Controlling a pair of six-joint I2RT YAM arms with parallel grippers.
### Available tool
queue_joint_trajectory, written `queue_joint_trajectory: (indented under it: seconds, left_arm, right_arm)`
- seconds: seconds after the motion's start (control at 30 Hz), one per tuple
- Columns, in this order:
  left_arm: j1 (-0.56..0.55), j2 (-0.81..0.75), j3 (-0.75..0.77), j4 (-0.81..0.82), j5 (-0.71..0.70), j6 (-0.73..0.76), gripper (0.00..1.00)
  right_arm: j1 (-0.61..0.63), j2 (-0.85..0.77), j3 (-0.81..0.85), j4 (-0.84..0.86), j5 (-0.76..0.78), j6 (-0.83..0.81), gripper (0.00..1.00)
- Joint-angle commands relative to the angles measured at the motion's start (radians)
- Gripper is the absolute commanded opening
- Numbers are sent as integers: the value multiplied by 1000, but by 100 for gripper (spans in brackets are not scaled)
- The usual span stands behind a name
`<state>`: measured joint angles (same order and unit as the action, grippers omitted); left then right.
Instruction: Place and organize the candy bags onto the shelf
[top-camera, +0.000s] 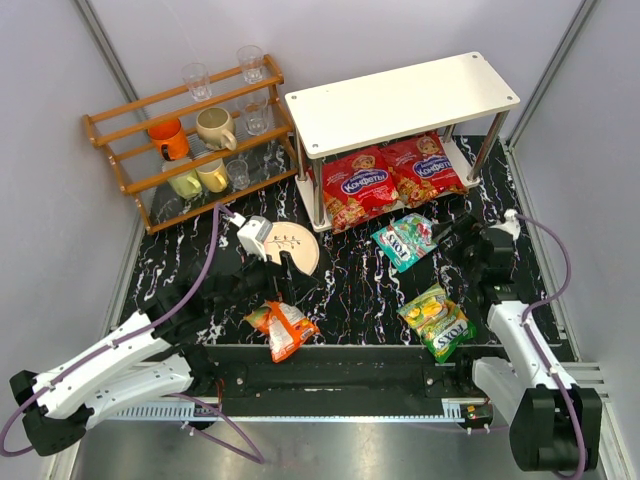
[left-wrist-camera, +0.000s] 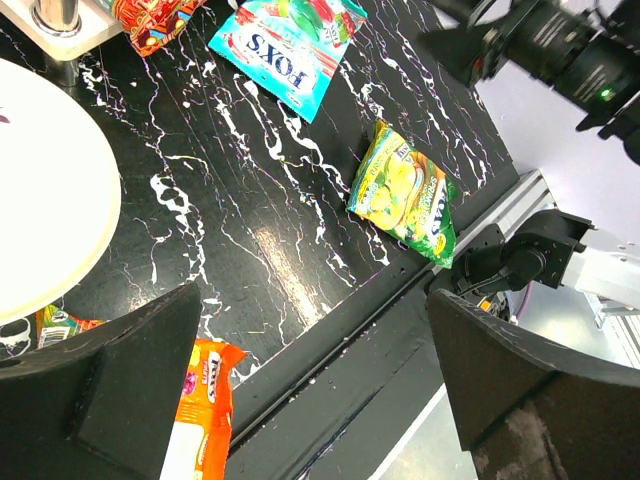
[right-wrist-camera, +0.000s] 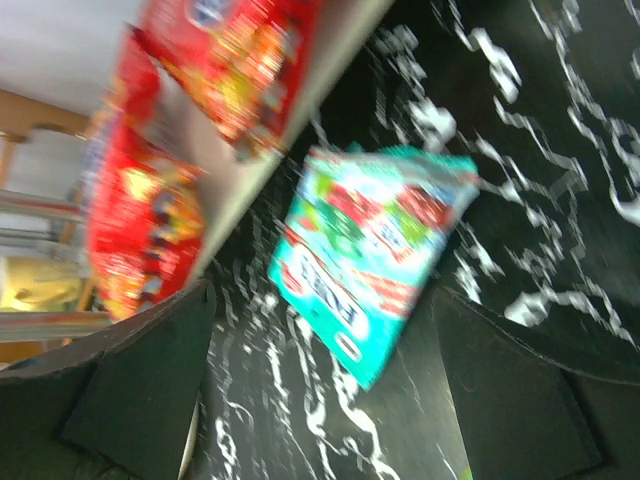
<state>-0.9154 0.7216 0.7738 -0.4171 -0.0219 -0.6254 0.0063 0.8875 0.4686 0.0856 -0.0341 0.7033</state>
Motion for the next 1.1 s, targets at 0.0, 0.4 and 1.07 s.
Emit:
queue_joint_trajectory:
  seconds: [0.0, 0.4, 1.07]
  left_arm:
    - [3, -24, 2, 14, 17, 0, 99]
    - [3, -85, -8, -29, 17, -25, 99]
    - [3, -113, -31, -46, 16, -45, 99]
  right_arm:
    - [-2, 14, -38, -142, 30, 48, 100]
    - [-186, 367, -4, 83, -125, 67, 97]
    - [-266, 619, 12, 549, -403, 134, 11]
